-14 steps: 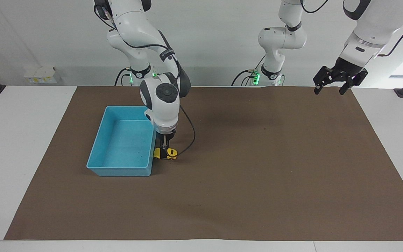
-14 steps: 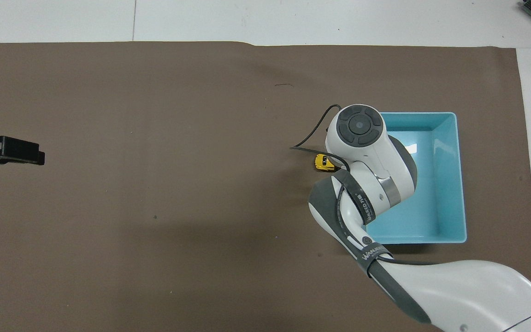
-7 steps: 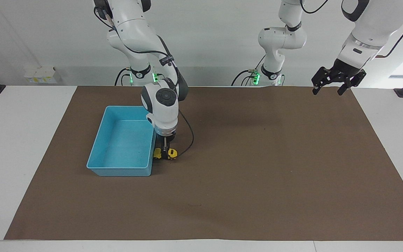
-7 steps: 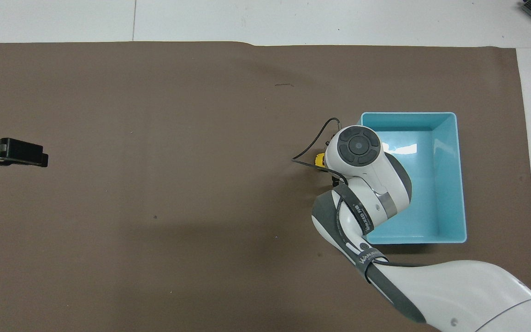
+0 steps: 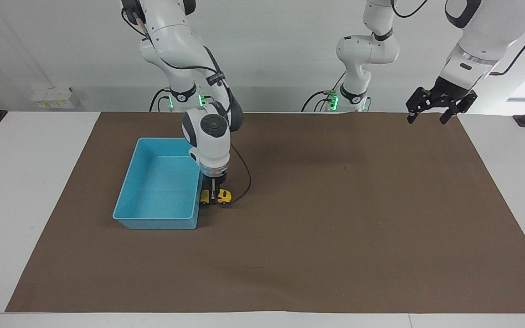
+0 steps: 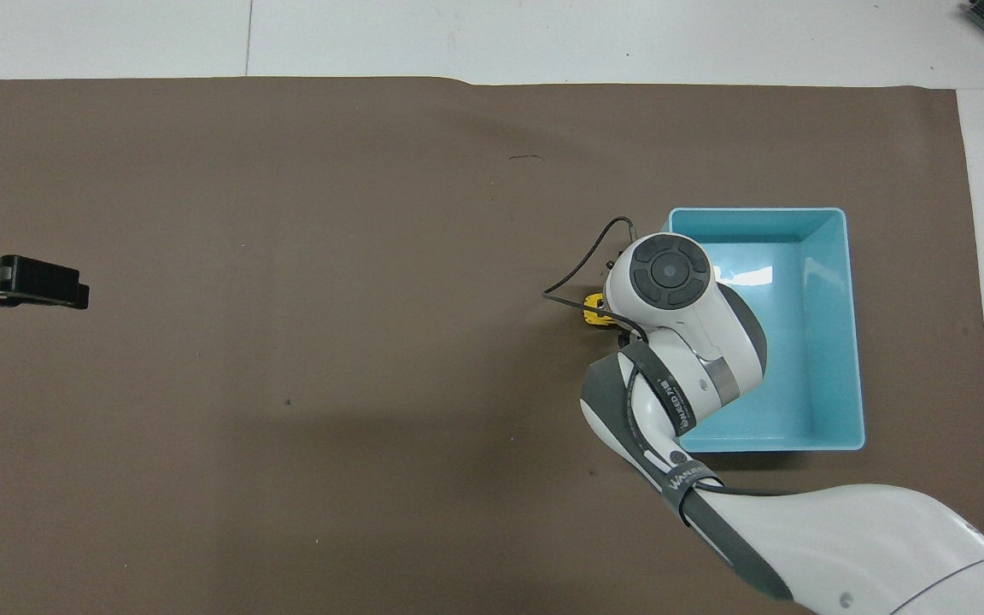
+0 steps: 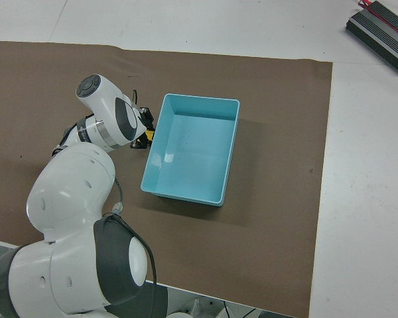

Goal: Wind up and store yellow beetle car
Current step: 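Grasp the yellow car beside the bin with the right gripper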

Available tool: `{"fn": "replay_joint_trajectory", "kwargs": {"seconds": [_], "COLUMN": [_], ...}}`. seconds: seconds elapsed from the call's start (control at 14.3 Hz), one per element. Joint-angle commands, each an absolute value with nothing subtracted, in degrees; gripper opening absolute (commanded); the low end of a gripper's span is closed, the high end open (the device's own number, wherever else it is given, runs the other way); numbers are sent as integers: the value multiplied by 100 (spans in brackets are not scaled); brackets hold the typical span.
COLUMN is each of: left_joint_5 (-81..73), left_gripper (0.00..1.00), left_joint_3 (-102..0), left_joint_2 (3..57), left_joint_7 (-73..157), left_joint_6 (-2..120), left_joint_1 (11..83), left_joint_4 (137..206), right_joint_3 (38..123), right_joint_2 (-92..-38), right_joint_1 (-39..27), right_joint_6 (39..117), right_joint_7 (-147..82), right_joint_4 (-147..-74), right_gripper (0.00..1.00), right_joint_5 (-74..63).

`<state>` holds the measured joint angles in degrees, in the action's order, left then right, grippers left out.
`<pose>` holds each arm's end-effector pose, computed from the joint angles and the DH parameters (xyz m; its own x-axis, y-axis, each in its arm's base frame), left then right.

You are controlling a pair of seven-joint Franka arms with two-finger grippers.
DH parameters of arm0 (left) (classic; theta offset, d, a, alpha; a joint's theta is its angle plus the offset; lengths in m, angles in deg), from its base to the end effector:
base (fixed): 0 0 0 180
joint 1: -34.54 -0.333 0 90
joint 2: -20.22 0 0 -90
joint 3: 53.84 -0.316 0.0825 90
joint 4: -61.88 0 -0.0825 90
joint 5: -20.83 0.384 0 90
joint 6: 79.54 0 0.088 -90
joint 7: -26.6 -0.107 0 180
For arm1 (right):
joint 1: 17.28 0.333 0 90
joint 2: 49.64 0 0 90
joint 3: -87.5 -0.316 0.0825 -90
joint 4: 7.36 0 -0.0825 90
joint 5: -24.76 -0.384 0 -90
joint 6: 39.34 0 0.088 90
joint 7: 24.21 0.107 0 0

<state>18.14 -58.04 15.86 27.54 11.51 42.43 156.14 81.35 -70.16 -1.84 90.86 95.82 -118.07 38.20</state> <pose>0.5310 -0.0376 0.6323 0.9987 -0.0472 0.0190 -0.0482 -0.9974 0.0528 0.5776 0.2191 0.3019 -0.0040 -0.9913 0.1317 -0.9988 -0.0025 -0.0487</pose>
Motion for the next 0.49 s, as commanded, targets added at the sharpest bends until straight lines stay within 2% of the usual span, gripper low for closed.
{"fn": "replay_joint_trajectory", "kwargs": {"seconds": [0.0,0.21,0.42], "left_joint_5": [1898,1898,1890], "left_gripper": [100,100,100], "left_joint_3": [-5770,-5779,-5814], "left_joint_2": [1565,1556,1530], "left_joint_7": [2703,2704,2651], "left_joint_6": [1099,1082,1151], "left_joint_1": [4166,4148,4139], "left_joint_4": [15601,15601,15557], "right_joint_3": [8091,8073,8003], "right_joint_2": [-6959,-6880,-6591], "right_joint_1": [-84,-75,-84], "right_joint_6": [8530,8178,8124], "right_joint_7": [9743,9647,9208], "right_joint_4": [-11381,-11073,-11072], "right_gripper": [0,0,0], "right_joint_5": [4014,3988,3935]}}
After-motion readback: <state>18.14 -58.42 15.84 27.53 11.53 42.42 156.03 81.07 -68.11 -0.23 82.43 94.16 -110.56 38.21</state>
